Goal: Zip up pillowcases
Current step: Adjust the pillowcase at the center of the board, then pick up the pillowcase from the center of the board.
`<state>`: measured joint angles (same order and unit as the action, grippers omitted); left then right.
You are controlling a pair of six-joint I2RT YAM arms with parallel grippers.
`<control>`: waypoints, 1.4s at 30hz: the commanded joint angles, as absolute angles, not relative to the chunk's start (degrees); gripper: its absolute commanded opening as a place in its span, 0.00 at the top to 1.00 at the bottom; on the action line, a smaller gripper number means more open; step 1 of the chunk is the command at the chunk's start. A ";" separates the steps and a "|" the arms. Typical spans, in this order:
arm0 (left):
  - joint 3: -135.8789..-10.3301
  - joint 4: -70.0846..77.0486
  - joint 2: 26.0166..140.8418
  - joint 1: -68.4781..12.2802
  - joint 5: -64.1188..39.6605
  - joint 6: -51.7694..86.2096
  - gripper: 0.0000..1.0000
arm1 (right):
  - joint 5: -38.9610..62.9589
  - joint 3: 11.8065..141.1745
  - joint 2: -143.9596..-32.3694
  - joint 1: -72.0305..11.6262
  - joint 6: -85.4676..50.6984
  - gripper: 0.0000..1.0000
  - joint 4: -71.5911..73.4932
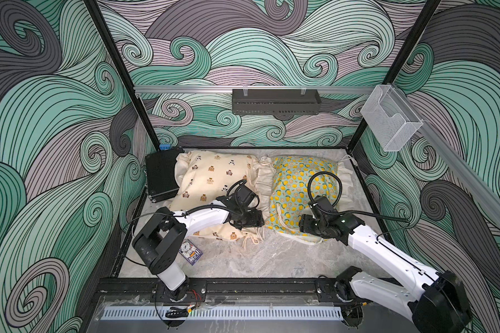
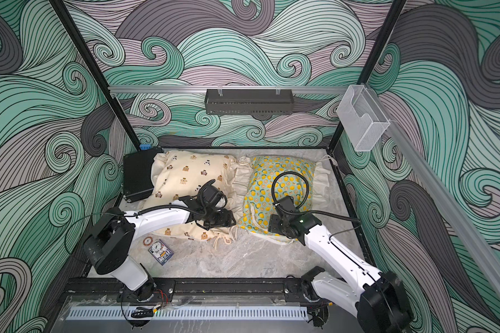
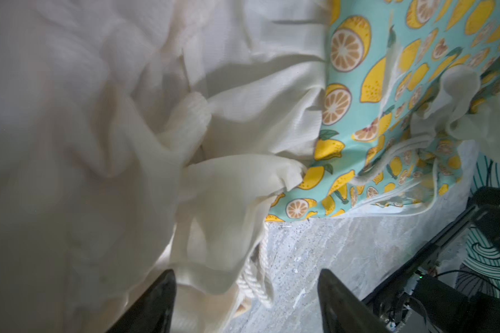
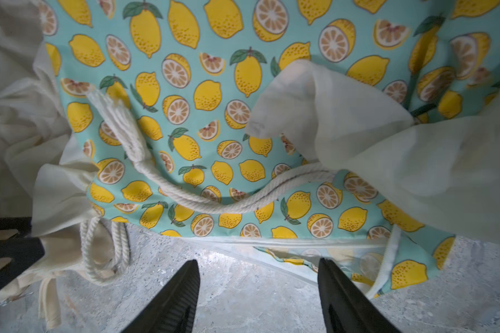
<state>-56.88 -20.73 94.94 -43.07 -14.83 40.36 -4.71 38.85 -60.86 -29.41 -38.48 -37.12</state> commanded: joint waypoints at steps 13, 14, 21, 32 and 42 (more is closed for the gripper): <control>-63.39 -16.16 105.54 -44.12 -13.43 41.76 0.42 | -8.40 45.37 -70.38 -24.26 -38.70 0.27 -32.23; -63.75 -16.50 106.08 -44.05 -13.29 41.66 0.42 | -7.76 45.46 -70.69 -24.26 -38.51 0.26 -31.85; -64.16 -15.36 107.37 -44.30 -13.16 41.80 0.52 | -6.89 44.24 -71.13 -24.19 -37.38 0.27 -30.76; -65.30 -16.77 106.62 -44.72 -13.76 42.45 0.84 | -3.77 43.02 -68.72 -25.11 -34.31 0.30 -32.38; -65.26 -18.74 103.32 -44.87 -14.27 43.39 1.00 | -0.71 42.64 -64.77 -29.45 -33.23 0.32 -36.32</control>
<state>-63.33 -16.73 106.13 -44.45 -14.20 42.70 -1.89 43.44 -66.17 -28.47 -34.17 -33.87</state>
